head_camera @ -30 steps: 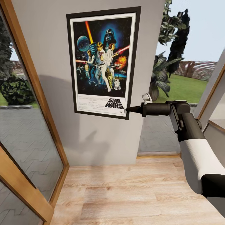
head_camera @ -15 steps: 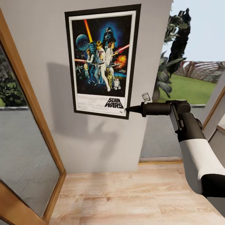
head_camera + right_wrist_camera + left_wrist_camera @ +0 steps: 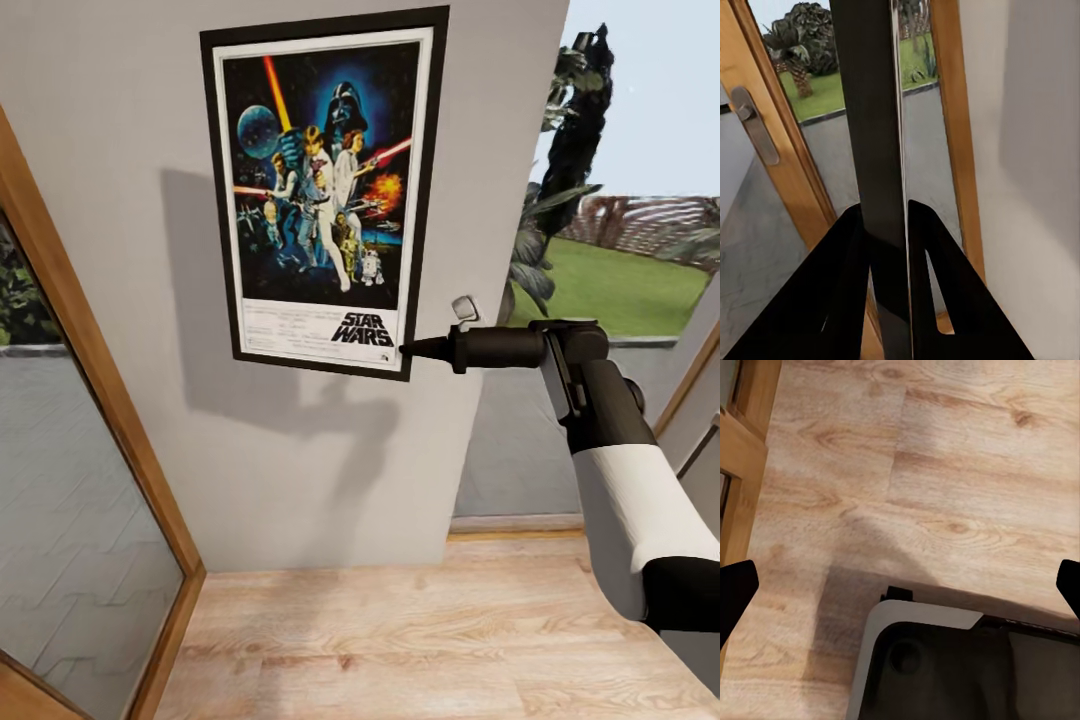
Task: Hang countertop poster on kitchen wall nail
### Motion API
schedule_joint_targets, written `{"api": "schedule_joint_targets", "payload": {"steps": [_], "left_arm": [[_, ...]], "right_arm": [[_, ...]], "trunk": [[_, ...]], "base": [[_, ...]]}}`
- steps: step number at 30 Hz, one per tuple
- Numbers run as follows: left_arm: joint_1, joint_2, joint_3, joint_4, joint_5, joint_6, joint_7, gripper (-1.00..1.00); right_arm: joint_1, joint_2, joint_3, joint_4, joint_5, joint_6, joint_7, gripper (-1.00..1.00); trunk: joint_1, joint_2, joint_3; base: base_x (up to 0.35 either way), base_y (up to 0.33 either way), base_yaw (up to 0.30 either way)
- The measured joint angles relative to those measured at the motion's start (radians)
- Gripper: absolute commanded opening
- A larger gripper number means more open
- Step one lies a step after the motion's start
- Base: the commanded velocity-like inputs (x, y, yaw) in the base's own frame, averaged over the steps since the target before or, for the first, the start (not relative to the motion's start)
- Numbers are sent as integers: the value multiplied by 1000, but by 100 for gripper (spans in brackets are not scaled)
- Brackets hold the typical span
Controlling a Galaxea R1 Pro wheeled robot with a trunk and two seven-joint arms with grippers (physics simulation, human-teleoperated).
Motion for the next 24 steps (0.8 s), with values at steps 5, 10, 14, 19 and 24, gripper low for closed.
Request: {"api": "schedule_joint_targets", "payload": {"steps": [5, 10, 14, 19, 24], "left_arm": [[0, 0, 0, 0, 1, 0, 0, 100], [0, 0, 0, 0, 0, 0, 0, 100], [0, 0, 0, 0, 0, 0, 0, 100], [0, 0, 0, 0, 0, 0, 0, 100], [0, 0, 0, 0, 0, 0, 0, 100]], "right_arm": [[0, 2, 23, 0, 0, 0, 14, -100], [0, 2, 33, 0, 0, 0, 30, -100], [0, 2, 35, 0, 0, 0, 39, -100], [0, 2, 35, 1, -1, 0, 42, -100], [0, 2, 35, 0, -2, 0, 52, -100]], "trunk": [[0, 0, 0], [0, 0, 0], [0, 0, 0], [0, 0, 0], [0, 0, 0]], "base": [[10, 0, 0], [2, 0, 0], [0, 0, 0], [0, 0, 0], [0, 0, 0]]}}
